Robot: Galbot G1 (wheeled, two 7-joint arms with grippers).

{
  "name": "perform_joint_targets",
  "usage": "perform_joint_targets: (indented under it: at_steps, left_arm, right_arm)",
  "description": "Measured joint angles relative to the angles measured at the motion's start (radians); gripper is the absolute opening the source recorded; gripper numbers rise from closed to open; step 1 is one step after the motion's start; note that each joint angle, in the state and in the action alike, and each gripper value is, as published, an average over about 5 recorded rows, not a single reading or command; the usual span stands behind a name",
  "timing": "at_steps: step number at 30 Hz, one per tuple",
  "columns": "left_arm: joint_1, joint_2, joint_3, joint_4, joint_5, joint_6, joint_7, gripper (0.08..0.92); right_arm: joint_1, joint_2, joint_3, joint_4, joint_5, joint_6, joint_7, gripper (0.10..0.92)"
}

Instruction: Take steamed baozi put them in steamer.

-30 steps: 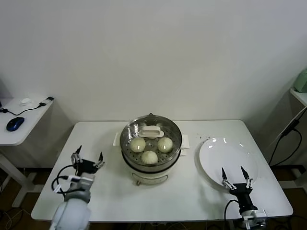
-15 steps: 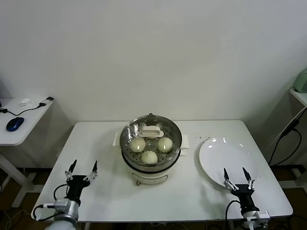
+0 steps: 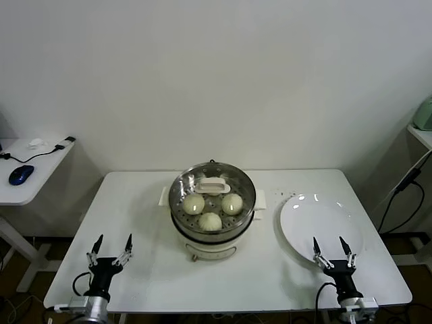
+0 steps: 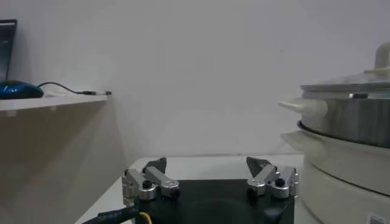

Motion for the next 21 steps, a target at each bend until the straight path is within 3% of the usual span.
perform_joint_targets:
  at_steps: [21]
  left_arm:
    - [0.013, -0.016, 0.034, -0.010, -0.003, -0.037, 0.003, 0.823]
  right_arm:
    - [-0.003, 0.011, 0.004, -0.001, 0.005, 0.004, 0.002, 0.823]
